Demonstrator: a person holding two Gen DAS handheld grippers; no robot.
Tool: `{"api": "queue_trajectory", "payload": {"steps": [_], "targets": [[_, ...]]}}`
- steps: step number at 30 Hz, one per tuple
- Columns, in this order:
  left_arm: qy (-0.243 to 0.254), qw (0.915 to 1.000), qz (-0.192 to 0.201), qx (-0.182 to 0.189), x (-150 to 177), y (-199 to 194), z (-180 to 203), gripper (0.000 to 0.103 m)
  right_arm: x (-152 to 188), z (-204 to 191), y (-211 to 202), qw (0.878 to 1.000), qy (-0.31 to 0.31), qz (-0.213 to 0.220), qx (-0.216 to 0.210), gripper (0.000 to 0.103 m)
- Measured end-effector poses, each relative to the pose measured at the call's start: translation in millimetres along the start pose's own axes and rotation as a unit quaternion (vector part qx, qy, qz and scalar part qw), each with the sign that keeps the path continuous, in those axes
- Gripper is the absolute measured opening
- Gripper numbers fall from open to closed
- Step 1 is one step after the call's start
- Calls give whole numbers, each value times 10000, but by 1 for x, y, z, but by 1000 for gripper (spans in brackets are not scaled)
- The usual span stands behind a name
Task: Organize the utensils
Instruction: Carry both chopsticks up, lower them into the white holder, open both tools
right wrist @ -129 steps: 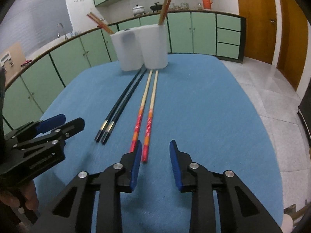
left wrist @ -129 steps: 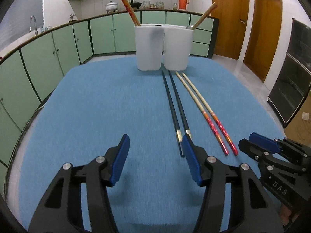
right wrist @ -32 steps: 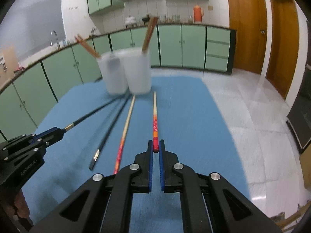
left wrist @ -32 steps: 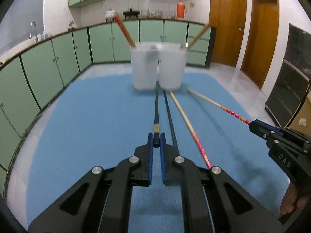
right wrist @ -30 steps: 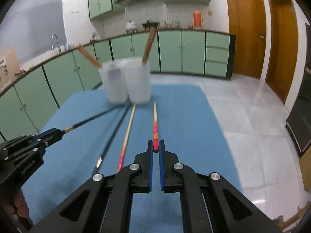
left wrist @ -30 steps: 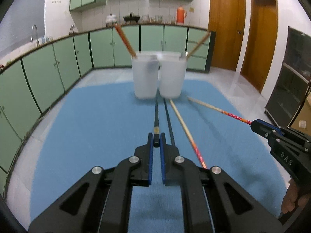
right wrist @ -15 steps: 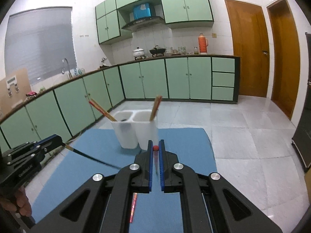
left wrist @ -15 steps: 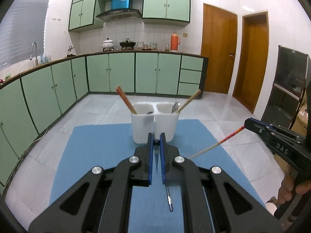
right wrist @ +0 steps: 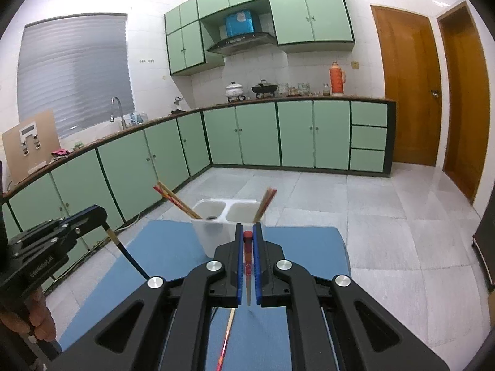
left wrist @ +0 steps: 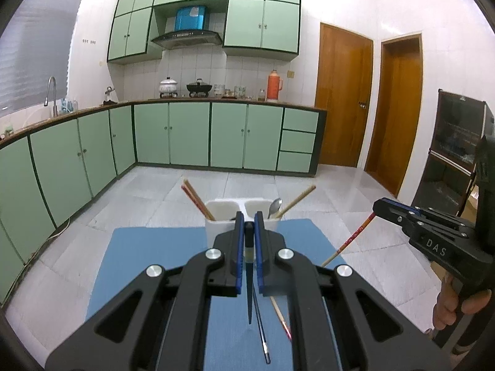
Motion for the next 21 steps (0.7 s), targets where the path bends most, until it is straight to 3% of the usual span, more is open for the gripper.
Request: {"api": "queue_trajectory", "payload": {"steps": [11, 21], "targets": [[-26, 9977, 680, -37, -63, 4, -3, 6, -69, -11, -6, 9972, 69, 607, -434, 6], [-7, 9892, 1463, -127, -140, 26, -4, 6, -130, -21, 23, 9952, -169, 896, -362, 6]]}}
Point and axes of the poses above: each gripper's, at about its wrist camera, not at the fingertips, and y roughly the way its jaws point, z to its right, x to its underside, the point moved 7 cm from there along y, roughly the way its jaws point, and after that the axes turned 1 degree about y, right-handed, at the moved point
